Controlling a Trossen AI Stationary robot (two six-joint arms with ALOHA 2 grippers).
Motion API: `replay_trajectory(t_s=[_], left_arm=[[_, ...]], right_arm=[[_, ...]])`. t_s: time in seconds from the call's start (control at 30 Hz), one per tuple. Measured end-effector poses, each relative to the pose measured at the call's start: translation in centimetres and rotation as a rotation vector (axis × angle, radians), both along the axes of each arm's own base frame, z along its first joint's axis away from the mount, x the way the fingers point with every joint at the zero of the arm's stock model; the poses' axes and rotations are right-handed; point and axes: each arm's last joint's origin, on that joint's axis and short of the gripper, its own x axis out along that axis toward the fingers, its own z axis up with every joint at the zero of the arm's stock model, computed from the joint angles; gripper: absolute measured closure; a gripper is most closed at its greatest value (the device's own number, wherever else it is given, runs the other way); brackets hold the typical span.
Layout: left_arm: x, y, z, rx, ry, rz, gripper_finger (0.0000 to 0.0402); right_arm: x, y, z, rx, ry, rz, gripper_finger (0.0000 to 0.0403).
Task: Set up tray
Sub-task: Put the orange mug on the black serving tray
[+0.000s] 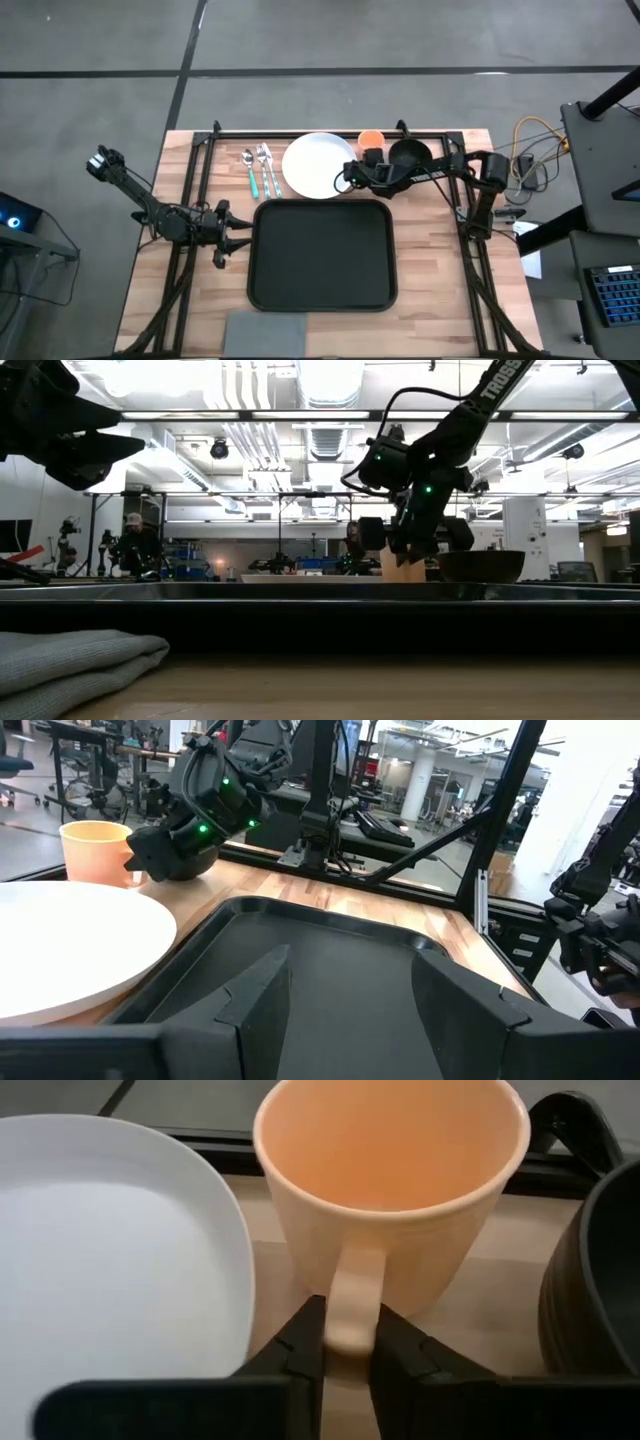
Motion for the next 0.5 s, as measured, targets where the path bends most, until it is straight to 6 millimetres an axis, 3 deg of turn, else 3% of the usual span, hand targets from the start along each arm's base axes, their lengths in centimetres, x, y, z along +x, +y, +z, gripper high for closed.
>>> replay_trajectory(t_s=[0.27, 0.5], left_arm=[[0.0, 0.0, 0.0, 0.000, 0.000, 0.000, 0.0214], [0.0, 0.0, 0.0, 0.000, 0.000, 0.000, 0.0214]], right_arm=[[0.3, 1.7, 0.3, 0.005, 0.010, 0.046, 0.0368], [-0.3, 4.4, 2.3, -0.021, 0.052, 0.060, 0.0367]])
